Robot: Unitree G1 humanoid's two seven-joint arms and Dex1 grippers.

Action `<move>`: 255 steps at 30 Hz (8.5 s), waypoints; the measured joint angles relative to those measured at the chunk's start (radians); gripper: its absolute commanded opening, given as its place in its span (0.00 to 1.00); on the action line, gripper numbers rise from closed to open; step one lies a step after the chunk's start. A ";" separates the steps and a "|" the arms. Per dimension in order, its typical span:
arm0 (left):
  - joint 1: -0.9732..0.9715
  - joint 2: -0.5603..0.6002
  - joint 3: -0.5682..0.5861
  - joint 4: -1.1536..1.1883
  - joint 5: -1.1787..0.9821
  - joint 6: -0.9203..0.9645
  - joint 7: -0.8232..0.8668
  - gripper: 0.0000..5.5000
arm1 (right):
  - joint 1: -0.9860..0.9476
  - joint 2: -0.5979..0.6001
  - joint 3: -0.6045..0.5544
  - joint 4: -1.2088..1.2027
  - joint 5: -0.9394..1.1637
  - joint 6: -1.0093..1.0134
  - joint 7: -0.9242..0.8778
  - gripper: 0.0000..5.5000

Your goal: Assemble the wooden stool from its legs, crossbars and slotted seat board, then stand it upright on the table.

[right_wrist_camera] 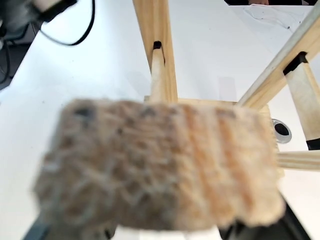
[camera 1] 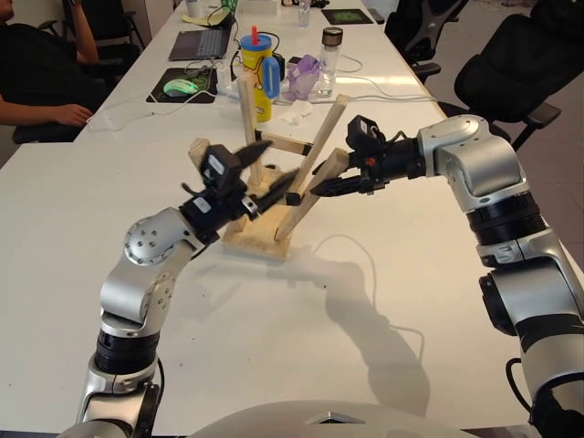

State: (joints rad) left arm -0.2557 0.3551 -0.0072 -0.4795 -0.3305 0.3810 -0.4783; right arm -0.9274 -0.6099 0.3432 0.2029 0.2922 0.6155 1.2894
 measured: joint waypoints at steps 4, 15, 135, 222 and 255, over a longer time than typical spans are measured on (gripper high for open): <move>0.056 -0.027 0.010 0.001 0.037 -0.028 0.063 0.57 | 0.056 -0.008 0.025 -0.184 -0.014 0.011 -0.073 0.37; 0.010 -0.034 -0.062 0.000 0.269 -0.047 0.214 0.57 | 0.036 0.009 0.034 -0.161 -0.011 0.046 -0.105 0.37; 0.118 -0.152 -0.129 0.557 0.311 -0.075 0.174 0.23 | 0.534 0.141 -0.100 -0.466 0.343 0.202 -0.466 0.12; 0.112 -0.077 -0.109 0.495 0.352 0.110 0.163 0.23 | -0.080 0.444 -0.612 -0.313 0.389 -0.274 -1.019 0.01; 0.083 -0.160 -0.151 0.537 0.349 0.083 0.159 0.23 | 0.193 0.494 -0.323 -0.364 0.376 0.039 -1.110 0.01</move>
State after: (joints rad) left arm -0.1728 0.1950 -0.1579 0.0578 0.0188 0.4641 -0.3190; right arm -0.7341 -0.1162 0.0206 -0.1610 0.6686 0.6548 0.1798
